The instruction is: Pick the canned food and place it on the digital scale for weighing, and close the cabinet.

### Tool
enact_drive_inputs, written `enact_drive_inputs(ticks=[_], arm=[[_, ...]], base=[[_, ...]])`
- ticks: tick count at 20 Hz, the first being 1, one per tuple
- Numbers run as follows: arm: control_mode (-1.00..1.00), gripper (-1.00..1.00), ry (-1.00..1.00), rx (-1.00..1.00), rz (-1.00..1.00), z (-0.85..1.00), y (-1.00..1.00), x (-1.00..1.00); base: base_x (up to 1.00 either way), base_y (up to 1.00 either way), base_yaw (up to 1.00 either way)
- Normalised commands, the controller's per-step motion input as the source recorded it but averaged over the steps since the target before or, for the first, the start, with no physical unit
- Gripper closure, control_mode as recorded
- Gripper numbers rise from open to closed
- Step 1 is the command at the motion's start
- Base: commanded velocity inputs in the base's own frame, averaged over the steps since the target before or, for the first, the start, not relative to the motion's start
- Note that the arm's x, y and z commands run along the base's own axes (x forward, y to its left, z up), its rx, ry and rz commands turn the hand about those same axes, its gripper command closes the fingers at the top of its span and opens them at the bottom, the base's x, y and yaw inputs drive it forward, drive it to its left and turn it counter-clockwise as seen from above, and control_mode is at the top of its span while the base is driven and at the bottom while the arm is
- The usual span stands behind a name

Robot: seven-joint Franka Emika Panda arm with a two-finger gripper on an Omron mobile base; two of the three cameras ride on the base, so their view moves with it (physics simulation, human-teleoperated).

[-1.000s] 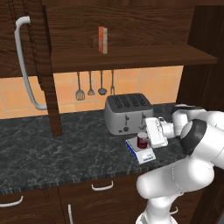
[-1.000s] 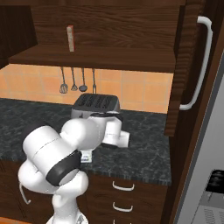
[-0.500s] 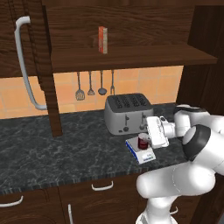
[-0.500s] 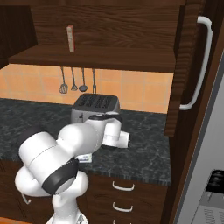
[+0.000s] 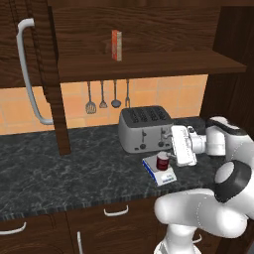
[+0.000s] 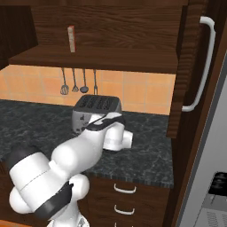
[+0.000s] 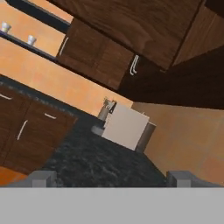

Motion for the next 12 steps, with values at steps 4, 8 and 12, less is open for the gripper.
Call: enact_drive_inputs(ticks=[4,8,12], arm=[[-1.0,-1.0,-0.32,0.0,0.0,0.63,0.02,-0.65],[-1.0,-1.0,-0.39,-0.01,-0.06,0.69,0.16,-0.69],[-1.0,-1.0,-0.45,-0.09,-0.38,0.52,0.38,-0.46]], base=[[0.0,0.0,0.0],[0.0,0.0,0.0],[0.0,0.0,0.0]])
